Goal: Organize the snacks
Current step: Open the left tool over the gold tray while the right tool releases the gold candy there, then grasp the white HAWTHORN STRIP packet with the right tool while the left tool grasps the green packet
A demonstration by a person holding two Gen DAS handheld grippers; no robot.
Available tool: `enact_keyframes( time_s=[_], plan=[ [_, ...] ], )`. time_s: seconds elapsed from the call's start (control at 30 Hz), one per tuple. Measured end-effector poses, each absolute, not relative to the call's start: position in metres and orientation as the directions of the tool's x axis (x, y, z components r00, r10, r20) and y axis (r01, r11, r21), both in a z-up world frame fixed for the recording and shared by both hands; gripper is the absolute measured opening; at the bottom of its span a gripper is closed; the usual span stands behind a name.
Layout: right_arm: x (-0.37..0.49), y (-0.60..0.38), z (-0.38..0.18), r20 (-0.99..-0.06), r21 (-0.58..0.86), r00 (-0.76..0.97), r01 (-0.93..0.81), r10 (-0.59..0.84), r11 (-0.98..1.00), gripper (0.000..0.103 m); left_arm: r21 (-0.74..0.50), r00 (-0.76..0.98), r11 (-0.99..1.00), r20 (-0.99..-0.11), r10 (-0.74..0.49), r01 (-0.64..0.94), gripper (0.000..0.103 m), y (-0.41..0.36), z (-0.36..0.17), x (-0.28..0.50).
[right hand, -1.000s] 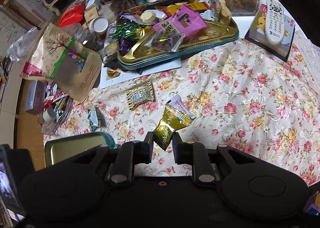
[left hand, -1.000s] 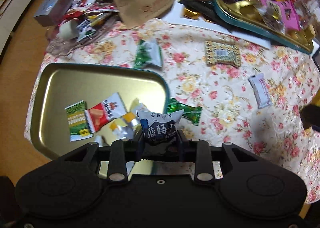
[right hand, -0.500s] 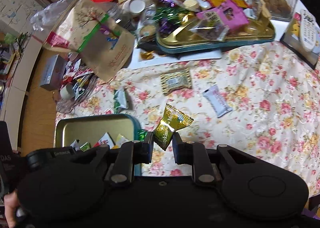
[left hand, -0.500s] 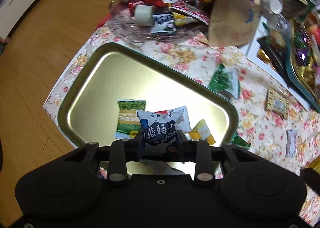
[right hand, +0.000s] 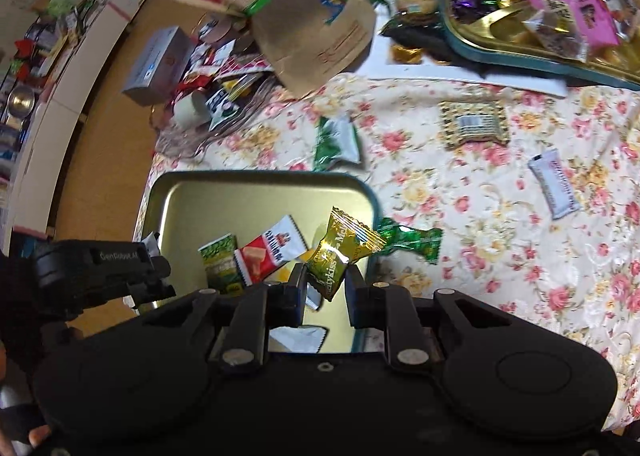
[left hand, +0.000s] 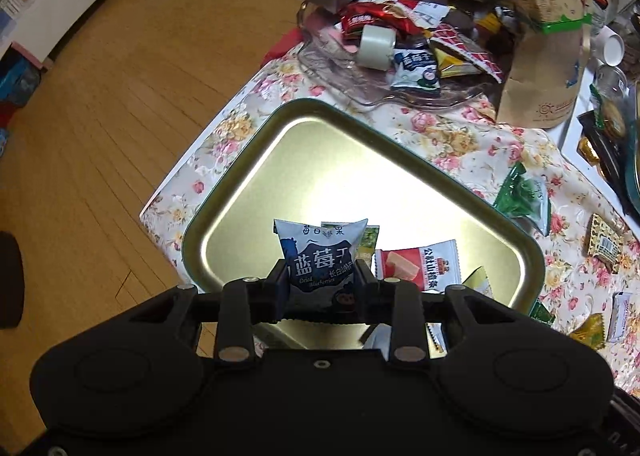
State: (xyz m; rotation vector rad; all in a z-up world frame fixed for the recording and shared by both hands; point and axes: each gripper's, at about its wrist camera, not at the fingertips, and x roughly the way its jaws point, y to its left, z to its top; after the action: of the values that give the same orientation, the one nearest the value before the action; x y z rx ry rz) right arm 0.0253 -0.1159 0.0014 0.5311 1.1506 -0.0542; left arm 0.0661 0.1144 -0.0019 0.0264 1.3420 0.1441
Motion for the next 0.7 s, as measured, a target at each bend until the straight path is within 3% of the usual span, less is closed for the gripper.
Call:
enact_keyframes(
  time_s=[0.37,0.7],
  plan=[
    [0.033,-0.076,-0.003,-0.868,0.403,0.394,0.2,0.303,0.893,0.027,0.053,0.245,0.991,-0.966,0.083,-0.127,0.043,0.133,0.007,0.065],
    [0.033,-0.074,-0.004,-0.875,0.383,0.391,0.195,0.286,0.903,0.029,0.068,0.246,0.991,-0.964,0.096,-0.119,0.043,0.131,0.007,0.065]
  ],
)
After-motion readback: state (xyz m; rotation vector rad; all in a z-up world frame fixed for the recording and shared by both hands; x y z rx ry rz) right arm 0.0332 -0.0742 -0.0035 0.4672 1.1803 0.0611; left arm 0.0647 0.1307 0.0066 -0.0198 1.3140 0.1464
